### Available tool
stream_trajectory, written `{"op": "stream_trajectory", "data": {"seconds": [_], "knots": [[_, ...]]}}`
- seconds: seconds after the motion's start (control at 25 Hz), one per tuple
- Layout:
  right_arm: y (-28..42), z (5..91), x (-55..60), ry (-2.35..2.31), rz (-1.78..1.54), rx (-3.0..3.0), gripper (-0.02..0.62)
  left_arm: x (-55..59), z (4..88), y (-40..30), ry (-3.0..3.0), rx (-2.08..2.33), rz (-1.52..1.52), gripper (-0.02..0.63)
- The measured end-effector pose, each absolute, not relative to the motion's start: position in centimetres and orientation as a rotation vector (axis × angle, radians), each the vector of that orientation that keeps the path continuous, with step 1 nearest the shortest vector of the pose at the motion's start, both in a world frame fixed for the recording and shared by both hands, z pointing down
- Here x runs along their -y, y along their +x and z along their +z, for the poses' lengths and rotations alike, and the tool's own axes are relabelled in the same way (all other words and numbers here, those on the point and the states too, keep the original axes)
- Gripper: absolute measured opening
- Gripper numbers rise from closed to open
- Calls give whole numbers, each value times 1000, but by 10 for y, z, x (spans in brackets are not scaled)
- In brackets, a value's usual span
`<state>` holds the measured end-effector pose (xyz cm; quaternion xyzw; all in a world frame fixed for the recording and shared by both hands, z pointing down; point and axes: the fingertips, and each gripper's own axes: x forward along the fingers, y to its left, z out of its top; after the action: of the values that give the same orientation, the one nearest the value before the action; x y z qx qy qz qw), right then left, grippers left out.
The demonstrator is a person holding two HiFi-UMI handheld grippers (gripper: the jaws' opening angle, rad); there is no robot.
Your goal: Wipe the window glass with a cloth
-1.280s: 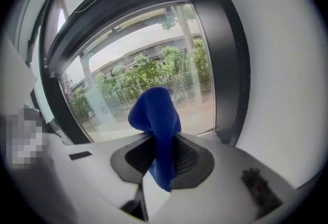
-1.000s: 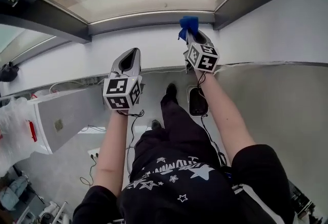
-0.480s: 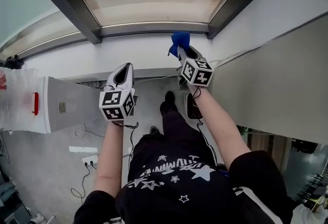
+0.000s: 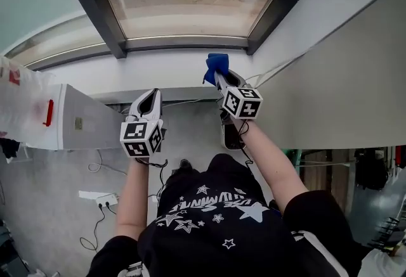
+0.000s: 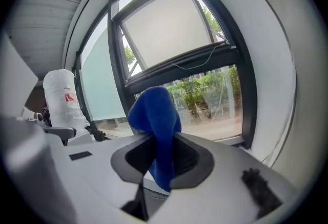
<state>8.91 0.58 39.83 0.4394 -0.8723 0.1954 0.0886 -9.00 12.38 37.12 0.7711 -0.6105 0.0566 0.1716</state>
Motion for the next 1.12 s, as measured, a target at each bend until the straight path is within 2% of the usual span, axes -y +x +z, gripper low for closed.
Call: {"op": "stream_trajectory", "data": {"seconds": [0.32, 1.12], "knots": [[93, 369, -25, 1183, 569, 2695, 74, -141, 345, -64, 2183, 1802, 153, 9], [172, 325, -91, 831, 504, 2878, 74, -230, 301, 37, 2063, 2052, 127, 9]]}}
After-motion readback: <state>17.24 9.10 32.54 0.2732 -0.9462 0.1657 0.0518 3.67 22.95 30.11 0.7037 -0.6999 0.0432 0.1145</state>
